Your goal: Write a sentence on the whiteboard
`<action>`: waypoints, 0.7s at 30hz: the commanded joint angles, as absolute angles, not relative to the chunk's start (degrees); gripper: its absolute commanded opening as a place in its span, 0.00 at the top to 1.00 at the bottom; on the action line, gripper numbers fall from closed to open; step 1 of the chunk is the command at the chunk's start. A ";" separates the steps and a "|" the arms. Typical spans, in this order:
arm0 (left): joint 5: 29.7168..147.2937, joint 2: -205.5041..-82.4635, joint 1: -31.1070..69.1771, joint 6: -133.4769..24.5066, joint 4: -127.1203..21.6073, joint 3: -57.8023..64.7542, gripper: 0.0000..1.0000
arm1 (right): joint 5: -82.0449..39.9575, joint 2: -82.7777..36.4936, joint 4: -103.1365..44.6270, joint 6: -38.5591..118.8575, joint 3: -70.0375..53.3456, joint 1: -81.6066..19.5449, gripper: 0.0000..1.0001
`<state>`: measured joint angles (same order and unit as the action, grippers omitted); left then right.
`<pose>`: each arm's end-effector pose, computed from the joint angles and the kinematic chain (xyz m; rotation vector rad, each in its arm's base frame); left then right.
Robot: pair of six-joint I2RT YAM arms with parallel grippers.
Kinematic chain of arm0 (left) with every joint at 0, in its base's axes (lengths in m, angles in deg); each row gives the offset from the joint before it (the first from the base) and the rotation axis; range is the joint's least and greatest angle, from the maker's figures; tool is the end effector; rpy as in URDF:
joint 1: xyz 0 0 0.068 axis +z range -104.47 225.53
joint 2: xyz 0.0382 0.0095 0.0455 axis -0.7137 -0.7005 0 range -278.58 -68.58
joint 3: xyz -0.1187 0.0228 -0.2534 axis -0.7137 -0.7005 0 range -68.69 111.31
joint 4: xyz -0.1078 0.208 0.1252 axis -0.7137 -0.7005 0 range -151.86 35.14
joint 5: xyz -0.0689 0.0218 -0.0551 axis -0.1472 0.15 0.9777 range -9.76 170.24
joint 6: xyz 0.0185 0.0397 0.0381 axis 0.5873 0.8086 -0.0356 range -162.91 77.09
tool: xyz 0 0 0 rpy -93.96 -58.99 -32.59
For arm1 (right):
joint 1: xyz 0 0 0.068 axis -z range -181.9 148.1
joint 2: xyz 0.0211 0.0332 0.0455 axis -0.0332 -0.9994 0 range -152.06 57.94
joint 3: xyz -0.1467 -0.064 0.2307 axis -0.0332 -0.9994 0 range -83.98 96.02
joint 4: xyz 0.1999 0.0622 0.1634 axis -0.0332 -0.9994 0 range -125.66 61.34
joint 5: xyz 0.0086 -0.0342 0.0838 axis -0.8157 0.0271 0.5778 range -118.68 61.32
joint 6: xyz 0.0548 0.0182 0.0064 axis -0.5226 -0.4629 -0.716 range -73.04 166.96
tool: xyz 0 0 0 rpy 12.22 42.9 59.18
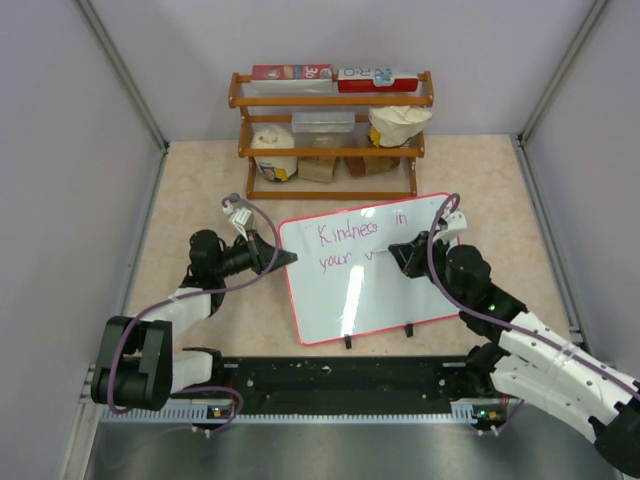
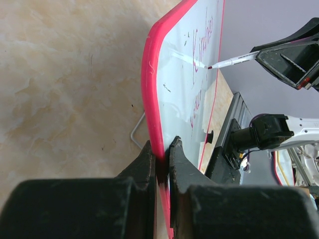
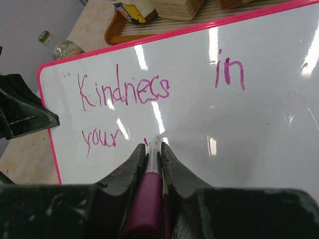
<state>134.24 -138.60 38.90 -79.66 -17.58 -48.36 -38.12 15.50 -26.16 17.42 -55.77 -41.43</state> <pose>0.2248 -0.0600 0.1967 0.2398 1.8940 -1.3614 0.1496 0.1145 0.2706 -0.0367 1.8302 0.7184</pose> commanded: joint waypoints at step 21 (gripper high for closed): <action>126.39 -139.77 38.42 -68.13 -18.56 -49.44 1.00 | -39.76 19.35 -31.47 17.43 -59.28 -41.01 1.00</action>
